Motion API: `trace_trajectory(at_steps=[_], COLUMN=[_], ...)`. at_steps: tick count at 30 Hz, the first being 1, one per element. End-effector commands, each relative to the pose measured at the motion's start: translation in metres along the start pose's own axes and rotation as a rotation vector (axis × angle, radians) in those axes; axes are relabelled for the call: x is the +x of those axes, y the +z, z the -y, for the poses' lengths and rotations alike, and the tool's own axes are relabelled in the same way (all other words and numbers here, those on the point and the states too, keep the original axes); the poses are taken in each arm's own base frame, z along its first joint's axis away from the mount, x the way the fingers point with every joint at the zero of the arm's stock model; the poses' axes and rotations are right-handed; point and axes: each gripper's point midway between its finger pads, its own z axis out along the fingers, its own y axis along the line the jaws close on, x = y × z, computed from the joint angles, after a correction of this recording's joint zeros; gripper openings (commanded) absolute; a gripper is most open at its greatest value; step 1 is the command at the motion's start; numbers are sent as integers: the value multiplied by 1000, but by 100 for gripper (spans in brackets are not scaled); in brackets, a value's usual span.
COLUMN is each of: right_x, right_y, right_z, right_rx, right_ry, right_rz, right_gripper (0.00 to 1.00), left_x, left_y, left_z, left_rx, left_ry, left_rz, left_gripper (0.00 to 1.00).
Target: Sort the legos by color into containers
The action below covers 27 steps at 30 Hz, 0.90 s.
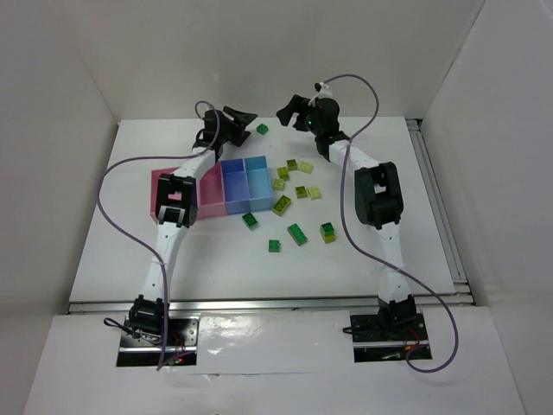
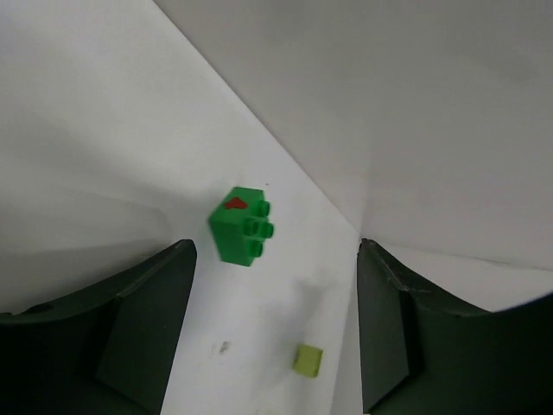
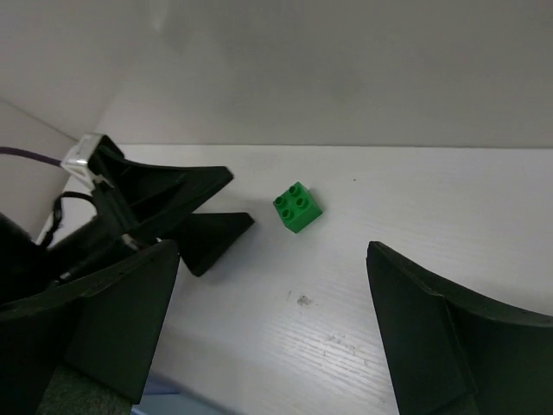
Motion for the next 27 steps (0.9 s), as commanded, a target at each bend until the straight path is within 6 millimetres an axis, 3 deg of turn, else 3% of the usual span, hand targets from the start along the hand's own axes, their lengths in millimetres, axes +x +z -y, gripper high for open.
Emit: trace_trajectory(at_steps=[1,3,4,6,8,13,15,16,18,19,21,22,24,25,26,27], right_x=[-47,-54,-58,-62,-66,-67,-66,-66,-64,-59,-60,-60,-64,-64,-63,-61], right_y=[-19,-25,-26,-29,-31,-32,-32,-32,-32,-30,-31,-31,-32,-32,-33,-33], right_z=[-25,-36,-30,-37,-42,-49,-50,-50,-49,-45,-37,-37,-32,-32,-33,-32], right_rx=[-49,-82,-73,-94,-110,-141,-149,-149,-144,-140,-125,-125,-117,-117,-125,-125], right_ry=[-48,-54,-53,-56,-59,-64,-74,-74,-71,-78,-73,-73,-72,-72,-73,-73], right_rz=[73,73,78,78,79,71,67,67,60,53,47,47,52,52,48,48], right_gripper=[96,96,96,96,98,98,98,98,98,98,98,98,98,98,98,98], left_x=[-1,18,17,32,34,28,28,30,16,20,9,6,3,1,-2,-8], left_y=[14,24,25,31,34,36,34,33,25,24,20,15,11,7,7,5], left_z=[35,23,19,11,5,-10,-1,-9,-1,-8,-15,1,-8,1,-11,-5], left_rx=[97,90,92,75,51,30,68,57,97,87,84,112,93,102,67,73], left_ry=[-119,-162,-187,-217,-219,-248,-265,-266,-279,-280,-285,-280,-275,-256,-264,-247], left_rz=[114,89,101,97,124,179,174,172,185,169,173,168,175,177,180,205], left_gripper=[78,78,77,76,76,75,75,73,73,73,72,72,70,70,70,70])
